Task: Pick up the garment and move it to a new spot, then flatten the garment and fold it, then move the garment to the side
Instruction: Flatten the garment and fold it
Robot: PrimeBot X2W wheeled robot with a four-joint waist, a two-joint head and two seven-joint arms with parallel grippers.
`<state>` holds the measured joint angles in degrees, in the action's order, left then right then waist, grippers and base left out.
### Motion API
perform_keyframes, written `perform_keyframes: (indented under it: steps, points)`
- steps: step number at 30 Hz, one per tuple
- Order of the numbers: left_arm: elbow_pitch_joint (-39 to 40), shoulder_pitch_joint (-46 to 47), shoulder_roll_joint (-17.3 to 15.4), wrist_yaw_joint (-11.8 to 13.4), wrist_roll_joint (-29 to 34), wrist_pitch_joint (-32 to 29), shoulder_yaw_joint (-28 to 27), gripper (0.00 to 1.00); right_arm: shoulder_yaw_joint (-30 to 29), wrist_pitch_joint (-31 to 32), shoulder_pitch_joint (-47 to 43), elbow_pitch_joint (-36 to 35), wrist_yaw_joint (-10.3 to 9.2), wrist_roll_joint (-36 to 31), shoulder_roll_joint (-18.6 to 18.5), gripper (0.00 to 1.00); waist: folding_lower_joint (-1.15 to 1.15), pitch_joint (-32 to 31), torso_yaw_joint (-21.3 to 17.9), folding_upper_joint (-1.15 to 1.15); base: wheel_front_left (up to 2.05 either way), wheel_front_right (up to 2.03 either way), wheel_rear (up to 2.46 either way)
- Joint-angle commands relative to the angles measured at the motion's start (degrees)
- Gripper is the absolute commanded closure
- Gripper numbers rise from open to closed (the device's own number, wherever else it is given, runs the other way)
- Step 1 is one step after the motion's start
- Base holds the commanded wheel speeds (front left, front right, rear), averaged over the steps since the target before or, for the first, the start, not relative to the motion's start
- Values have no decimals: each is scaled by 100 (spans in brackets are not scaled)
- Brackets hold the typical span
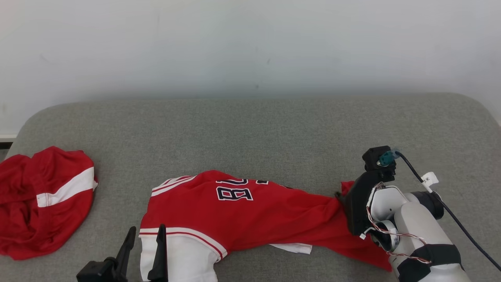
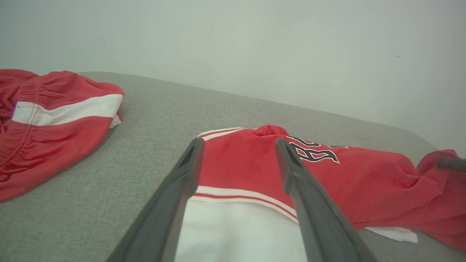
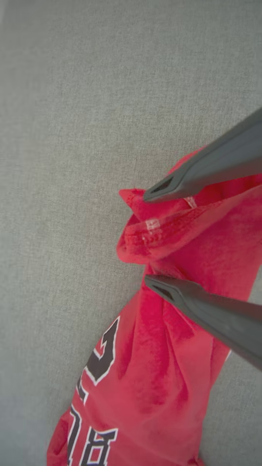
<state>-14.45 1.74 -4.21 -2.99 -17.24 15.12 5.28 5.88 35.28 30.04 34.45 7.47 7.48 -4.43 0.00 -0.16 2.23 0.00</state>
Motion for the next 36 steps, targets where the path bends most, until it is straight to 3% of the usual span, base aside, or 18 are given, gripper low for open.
perform_keyframes:
  steps: [1,3,4,5,10,24,25,26,36]
  points:
    - [-48,56,19,-18,-18,4,10,0,81,128,135,174,5,41,-78,0,0,30,46,0,0,0,0]
    - [-79,69,28,-44,-33,5,18,0,127,122,248,292,5,60,-129,0,0,28,79,0,0,0,0]
    - [-90,72,32,-40,-35,4,19,0,137,39,289,312,5,48,-151,79,0,27,91,0,0,0,0]
    - [-99,70,39,-43,-41,4,18,0,124,-49,317,333,5,28,-170,100,0,24,103,0,0,0,0]
    - [-117,74,58,-79,-45,4,-2,0,-4,-558,485,414,5,-43,-184,100,0,50,130,0,0,0,0]
    - [-182,149,93,-107,-24,4,-80,0,-41,-451,538,544,5,86,-164,100,0,104,78,0,0,0,0]
    - [-189,152,97,-116,-23,5,-84,0,-47,-434,517,545,5,101,-159,69,0,104,69,0,0,0,0]
    - [-197,157,96,-126,-23,4,-89,0,-57,-383,488,569,5,132,-147,0,0,102,62,0,0,0,0]
    - [-264,183,109,-168,-2,5,-158,0,157,-49,247,377,5,182,-113,0,0,61,28,0,0,0,0]
